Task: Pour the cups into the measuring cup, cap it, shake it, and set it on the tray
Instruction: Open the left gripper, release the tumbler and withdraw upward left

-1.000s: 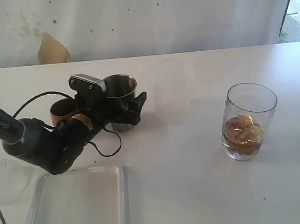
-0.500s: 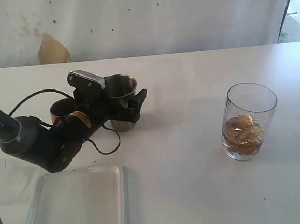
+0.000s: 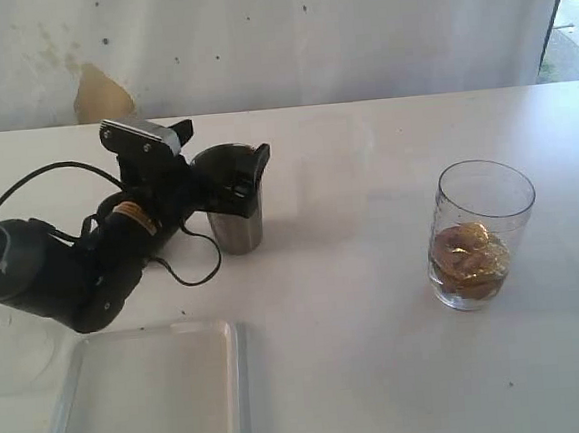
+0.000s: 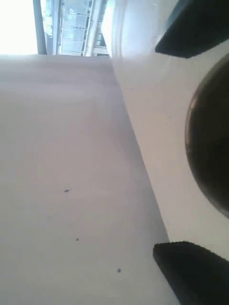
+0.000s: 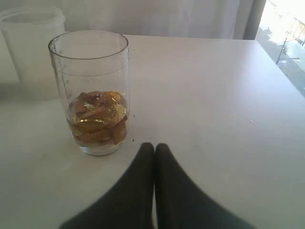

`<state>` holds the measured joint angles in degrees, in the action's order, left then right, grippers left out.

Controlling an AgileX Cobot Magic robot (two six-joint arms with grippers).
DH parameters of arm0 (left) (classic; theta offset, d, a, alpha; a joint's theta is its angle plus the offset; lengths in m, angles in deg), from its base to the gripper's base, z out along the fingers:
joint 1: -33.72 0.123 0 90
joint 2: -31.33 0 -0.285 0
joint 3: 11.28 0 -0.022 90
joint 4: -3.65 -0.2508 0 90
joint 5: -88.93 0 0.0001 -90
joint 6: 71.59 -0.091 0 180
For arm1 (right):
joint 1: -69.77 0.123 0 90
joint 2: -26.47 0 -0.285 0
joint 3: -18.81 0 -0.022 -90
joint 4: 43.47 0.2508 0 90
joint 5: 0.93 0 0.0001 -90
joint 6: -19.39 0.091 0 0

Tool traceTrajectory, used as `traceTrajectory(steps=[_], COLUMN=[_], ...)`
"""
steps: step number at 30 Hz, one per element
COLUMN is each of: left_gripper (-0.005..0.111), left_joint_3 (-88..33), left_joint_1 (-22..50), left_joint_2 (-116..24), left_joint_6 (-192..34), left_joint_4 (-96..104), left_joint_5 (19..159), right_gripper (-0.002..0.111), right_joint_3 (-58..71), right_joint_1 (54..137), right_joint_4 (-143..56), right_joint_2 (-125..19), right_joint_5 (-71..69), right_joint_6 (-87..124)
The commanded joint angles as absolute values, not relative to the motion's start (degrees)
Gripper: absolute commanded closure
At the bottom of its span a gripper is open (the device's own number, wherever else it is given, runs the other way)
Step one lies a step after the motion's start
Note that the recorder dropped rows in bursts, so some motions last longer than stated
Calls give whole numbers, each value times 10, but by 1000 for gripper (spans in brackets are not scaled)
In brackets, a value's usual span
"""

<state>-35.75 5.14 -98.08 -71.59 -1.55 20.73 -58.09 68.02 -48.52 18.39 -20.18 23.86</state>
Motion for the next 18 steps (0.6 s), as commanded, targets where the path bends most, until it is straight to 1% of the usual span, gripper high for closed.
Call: traceTrajectory(steps=[1, 9, 18], left_gripper=[2, 2, 2], left_joint_3=[-360, -368, -459], left_joint_1=[51, 51, 51], left_joint_2=[-952, -885, -719], left_joint_6=[-716, -716, -759], left_joint_4=[-1, 5, 126], left_joint_5=[190, 190, 190], right_gripper=[108, 108, 108], right_joint_3=[-584, -584, -584], right_joint_1=[681, 681, 681], right_joint_4=[-489, -489, -489], right_joint_2=[187, 187, 187], right_joint_5=[-202, -202, -202], right_joint_6=[241, 241, 241])
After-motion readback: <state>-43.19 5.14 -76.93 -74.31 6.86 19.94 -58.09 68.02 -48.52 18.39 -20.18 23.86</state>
